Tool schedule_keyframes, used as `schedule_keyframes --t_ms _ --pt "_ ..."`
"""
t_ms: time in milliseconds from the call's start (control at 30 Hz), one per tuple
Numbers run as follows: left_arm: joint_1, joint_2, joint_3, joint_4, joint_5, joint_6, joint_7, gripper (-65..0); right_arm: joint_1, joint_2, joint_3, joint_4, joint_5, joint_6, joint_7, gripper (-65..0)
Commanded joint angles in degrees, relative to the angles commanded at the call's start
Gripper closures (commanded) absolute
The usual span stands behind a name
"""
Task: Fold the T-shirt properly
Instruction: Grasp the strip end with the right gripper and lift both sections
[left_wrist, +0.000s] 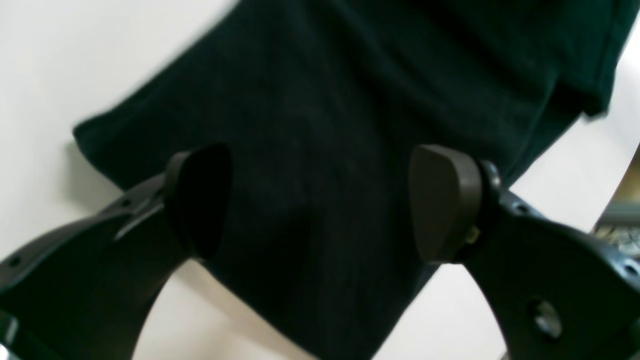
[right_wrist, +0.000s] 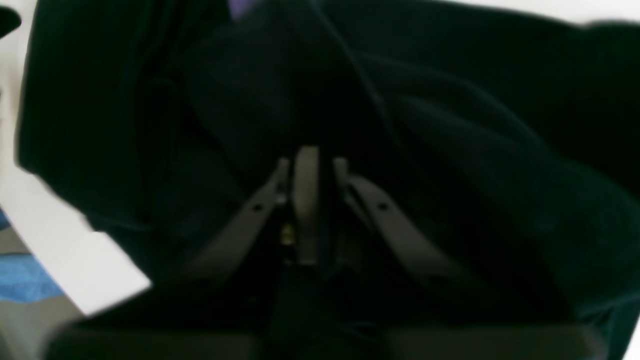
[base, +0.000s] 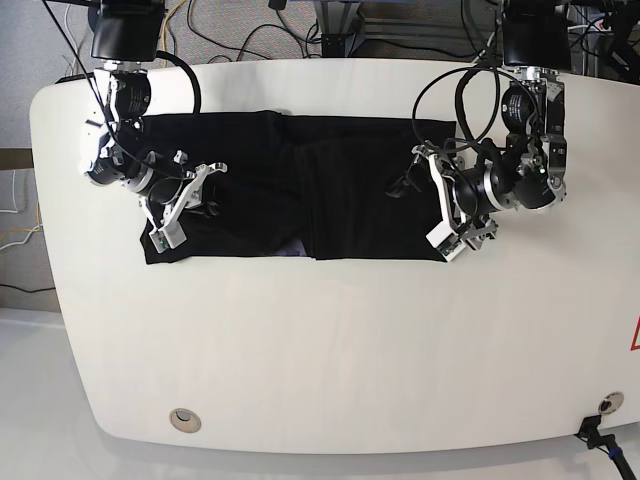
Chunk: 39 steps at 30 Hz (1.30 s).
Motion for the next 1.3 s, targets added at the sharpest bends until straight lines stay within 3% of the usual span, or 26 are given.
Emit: schedule_keyframes --t_ms 200,233,333,433,533,667,867,1067,1300 --pt "-0.2 -0.1 0.0 -7.3 0.0 0.0 -1.5 -52.6 -1.2 -1.5 6.6 9.3 -0.5 -0.09 0.0 -38.0" --pt "-0.1 -0.1 0.0 -7.6 0.0 0.0 -2.2 -52.6 -1.2 -1.5 8.5 9.6 -0.5 -0.35 0.0 -40.5" --pt "0.1 -0.5 0.0 -9.5 0.1 0.0 -3.5 -52.6 -1.3 -1.0 14.2 9.1 -0.6 -3.52 -0.1 -46.4" --pt "0.1 -1.1 0.1 -10.5 0.0 0.0 -3.5 -52.6 -1.2 1.4 19.1 3.1 -0.5 -3.78 -0.1 -48.4" --pt "0.2 -1.2 0.1 -10.5 0.0 0.0 -3.5 -52.6 -1.0 2.4 23.1 -5.5 0.0 -3.52 -0.1 -52.1" --pt "0.3 -1.3 0.1 -10.5 0.0 0.0 -3.5 -52.6 -1.2 1.9 25.7 -11.2 0.0 0.09 -0.1 -60.6" --pt "0.3 -1.4 0.0 -10.5 0.0 0.0 -3.5 -52.6 -1.5 0.3 25.7 -16.6 2.7 5.14 -0.1 -62.1" --pt "0.3 -1.4 0.0 -10.5 0.0 0.0 -3.5 -52.6 -2.1 -0.7 25.2 -19.8 8.5 5.14 -2.1 -61.7" --pt "0.3 -1.4 0.0 -10.5 0.0 0.0 -3.5 -52.6 -2.3 -5.0 22.9 -16.4 8.4 5.14 -4.3 -61.5"
